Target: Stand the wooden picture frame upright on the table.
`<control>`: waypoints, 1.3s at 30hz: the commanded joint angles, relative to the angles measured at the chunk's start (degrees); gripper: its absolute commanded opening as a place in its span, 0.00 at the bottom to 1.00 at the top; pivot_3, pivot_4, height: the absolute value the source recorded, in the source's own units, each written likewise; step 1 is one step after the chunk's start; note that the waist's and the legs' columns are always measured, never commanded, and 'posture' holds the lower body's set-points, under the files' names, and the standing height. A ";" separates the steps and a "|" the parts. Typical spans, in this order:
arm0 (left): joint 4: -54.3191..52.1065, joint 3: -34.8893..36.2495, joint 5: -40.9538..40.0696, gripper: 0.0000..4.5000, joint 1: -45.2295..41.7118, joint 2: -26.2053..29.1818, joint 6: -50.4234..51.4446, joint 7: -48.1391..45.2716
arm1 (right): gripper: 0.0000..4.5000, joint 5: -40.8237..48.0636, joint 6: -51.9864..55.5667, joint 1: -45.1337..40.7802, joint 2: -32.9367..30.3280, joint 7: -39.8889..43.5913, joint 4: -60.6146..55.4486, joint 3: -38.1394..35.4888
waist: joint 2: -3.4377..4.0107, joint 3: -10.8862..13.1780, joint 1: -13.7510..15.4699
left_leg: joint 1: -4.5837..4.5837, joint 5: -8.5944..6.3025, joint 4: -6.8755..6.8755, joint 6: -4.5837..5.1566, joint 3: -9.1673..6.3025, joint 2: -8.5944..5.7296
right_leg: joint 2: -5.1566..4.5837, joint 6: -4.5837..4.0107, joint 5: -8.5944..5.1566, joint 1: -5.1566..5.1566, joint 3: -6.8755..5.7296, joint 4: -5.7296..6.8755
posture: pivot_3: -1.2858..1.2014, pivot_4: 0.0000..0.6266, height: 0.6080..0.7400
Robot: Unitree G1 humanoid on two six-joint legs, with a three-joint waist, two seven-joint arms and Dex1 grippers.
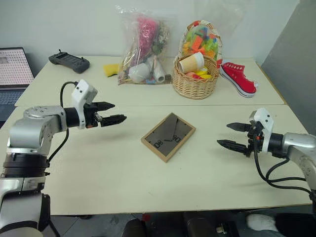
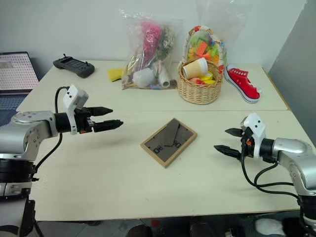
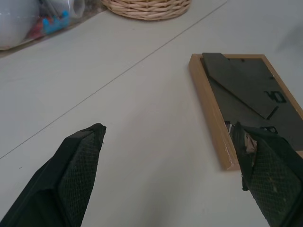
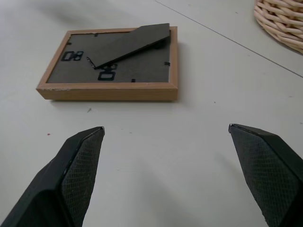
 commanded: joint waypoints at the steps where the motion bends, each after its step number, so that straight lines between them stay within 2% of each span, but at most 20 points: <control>1: 0.55 -0.50 1.12 1.00 -2.29 0.42 -2.01 -1.98 | 0.99 -0.49 -1.04 -1.54 -0.05 -0.80 0.00 -0.72 | 0.01 0.00 0.08 | -0.08 -0.02 0.08 0.02 -0.07 0.00 | 0.00 0.00 0.00 -0.02 -0.04 0.01 | 0.52 0.24 1.00; 10: 0.42 -0.60 1.35 1.00 -2.12 -0.03 -2.01 -4.19 | 0.99 -0.60 -0.86 0.54 0.72 -2.43 -0.33 -1.54 | 0.02 0.01 1.70 | -0.41 -0.13 0.54 0.23 -0.35 -0.02 | -0.05 -0.02 -0.01 -0.07 -0.28 0.05 | 0.52 0.24 1.00; 13: 0.66 -0.17 0.32 0.89 -2.04 -1.83 -1.62 -4.19 | 0.88 -0.75 -0.91 0.99 1.97 -3.79 0.06 -1.39 | 0.02 0.01 2.00 | -0.41 -0.13 0.55 0.23 -0.36 -0.02 | -0.05 -0.02 -0.01 -0.06 -0.29 0.05 | 0.52 0.24 1.00; 17: 0.56 -2.00 0.91 0.69 -2.33 -3.79 -1.90 -5.24 | 0.66 -1.64 0.19 2.20 3.53 -6.67 -2.51 0.17 | 0.01 0.01 2.38 | -0.44 -0.13 0.56 0.23 -0.40 -0.02 | -0.05 -0.02 -0.01 -0.06 -0.32 0.06 | 0.52 0.24 1.00; 20: 2.83 -3.31 2.10 0.59 -3.96 -5.56 -2.99 -5.73 | 0.54 -3.29 0.29 2.45 4.67 -9.31 -2.94 1.53 | 0.01 0.01 2.41 | -0.44 -0.13 0.57 0.23 -0.40 -0.02 | -0.05 -0.02 -0.01 -0.06 -0.33 0.06 | 0.52 0.24 1.00; 25: 8.32 -7.02 5.03 0.32 -6.56 -8.38 -6.80 -8.40 | 0.24 -7.93 0.20 2.24 7.72 -15.75 -3.48 4.29 | 0.01 0.01 2.42 | -0.45 -0.13 0.59 0.23 -0.42 -0.03 | -0.05 -0.02 -0.01 -0.06 -0.34 0.07 | 0.52 0.24 1.00; 29: 15.11 -9.77 8.17 0.12 -9.22 -12.81 -11.67 -8.60 | 0.03 -10.54 3.29 1.14 12.11 -21.59 -4.21 7.27 | 0.01 0.00 2.52 | -0.47 -0.13 0.60 0.22 -0.46 -0.03 | -0.05 -0.02 -0.01 -0.05 -0.40 0.07 | 0.52 0.24 1.00; 31: 18.20 -10.24 9.25 0.02 -10.30 -14.95 -13.74 -8.56 | 0.00 -11.47 4.33 0.83 13.71 -23.02 -4.54 8.54 | 0.01 -0.01 2.52 | -0.47 -0.12 0.62 0.22 -0.46 -0.04 | -0.05 -0.03 -0.01 -0.06 -0.39 0.09 | 0.52 0.24 1.00; 32: 19.90 -10.49 9.92 0.00 -10.89 -16.14 -14.75 -8.01 | 0.00 -11.80 4.70 0.56 14.67 -23.69 -4.49 9.32 | 0.01 -0.01 2.52 | -0.49 -0.12 0.61 0.22 -0.45 -0.05 | -0.05 -0.03 0.00 -0.07 -0.37 0.09 | 0.52 0.24 1.00; 35: 21.54 -11.88 11.78 0.00 -11.18 -18.48 -15.35 -7.75 | 0.00 -12.53 5.28 -0.74 17.84 -25.19 -3.54 11.48 | 0.01 -0.01 2.44 | -0.51 -0.12 0.62 0.21 -0.47 -0.05 | -0.05 -0.03 0.00 -0.08 -0.39 0.09 | 0.52 0.24 1.00; 39: 16.27 -13.09 11.83 0.00 -7.61 -17.89 -13.71 -11.10 | 0.00 -14.41 4.05 -4.67 22.19 -26.42 1.37 13.93 | 0.02 -0.01 2.10 | -0.50 -0.11 0.60 0.20 -0.47 -0.04 | -0.04 -0.03 0.00 -0.10 -0.38 0.13 | 0.52 0.24 1.00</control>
